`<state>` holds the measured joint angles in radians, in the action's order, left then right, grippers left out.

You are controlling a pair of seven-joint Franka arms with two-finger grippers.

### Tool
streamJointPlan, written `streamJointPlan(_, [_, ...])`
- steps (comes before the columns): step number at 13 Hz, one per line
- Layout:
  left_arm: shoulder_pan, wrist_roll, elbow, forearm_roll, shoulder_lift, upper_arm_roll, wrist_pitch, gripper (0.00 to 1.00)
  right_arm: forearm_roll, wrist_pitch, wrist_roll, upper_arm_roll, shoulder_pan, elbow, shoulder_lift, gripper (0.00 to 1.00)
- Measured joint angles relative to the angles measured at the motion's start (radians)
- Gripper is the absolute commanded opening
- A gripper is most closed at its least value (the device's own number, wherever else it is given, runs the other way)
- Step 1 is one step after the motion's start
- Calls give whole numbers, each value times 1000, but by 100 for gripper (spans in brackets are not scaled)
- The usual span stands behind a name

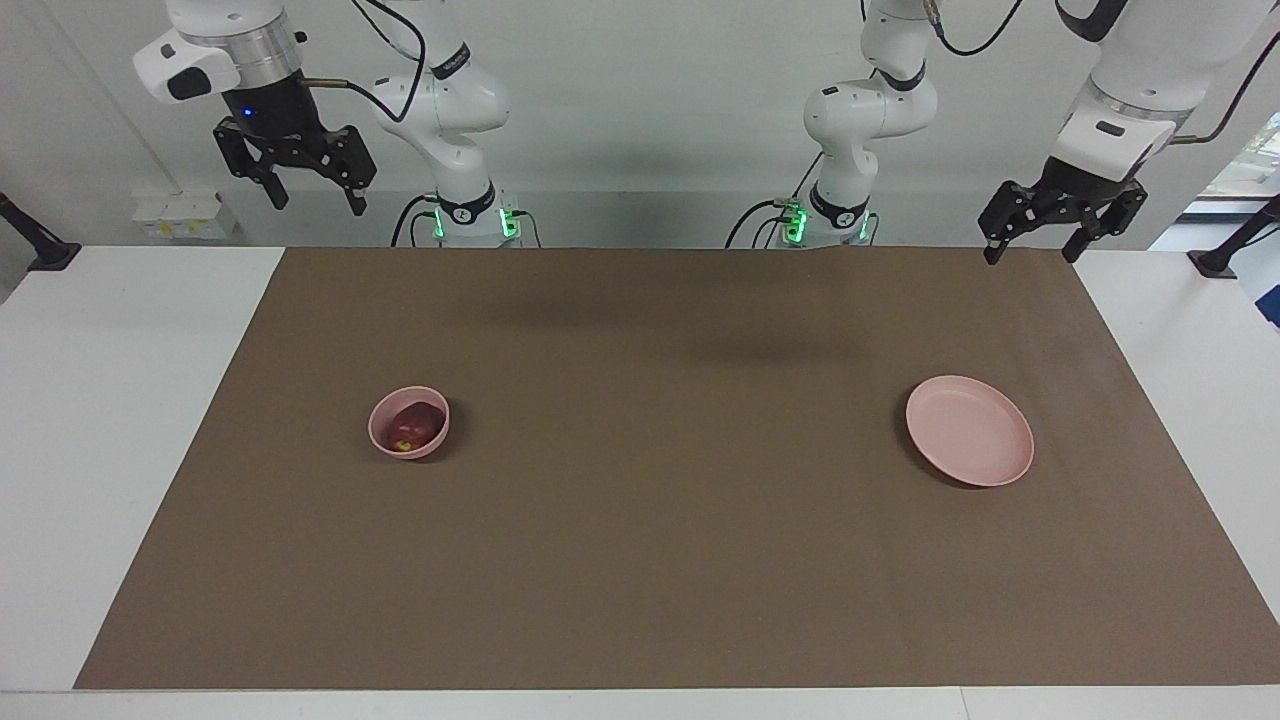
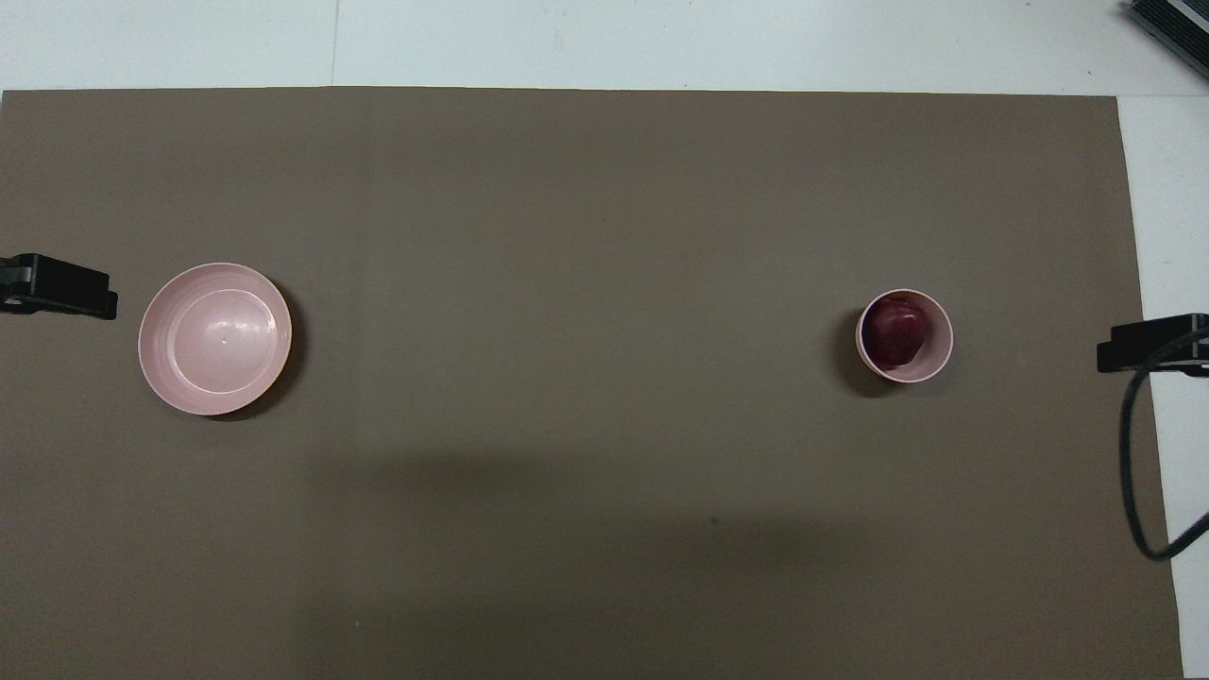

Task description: Move apple from plate to bowl

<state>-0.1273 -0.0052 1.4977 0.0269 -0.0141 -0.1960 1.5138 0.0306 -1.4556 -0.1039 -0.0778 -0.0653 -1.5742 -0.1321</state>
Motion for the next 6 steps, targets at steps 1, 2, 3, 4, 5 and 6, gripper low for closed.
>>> streamJointPlan(1, [0,0,0,0,0,0,0,100,0,2,3,-1,6,-2,1,100])
streamJointPlan(2, [0,0,0,0,0,0,0,100,0,2,4,-1,7,-5,2,100])
streamJointPlan(3, [0,0,0,0,0,0,0,100,0,2,4,-1,7,-9,2,100])
streamJointPlan(4, [0,0,0,0,0,0,0,100,-3,2,4,0,7,-12,2,100])
streamJointPlan(5, [0,0,0,0,0,0,0,100,-6,2,4,1,7,-15,2,100])
streamJointPlan(6, [0,0,0,0,0,0,0,100,-6,0,4,1,7,-17,2,100])
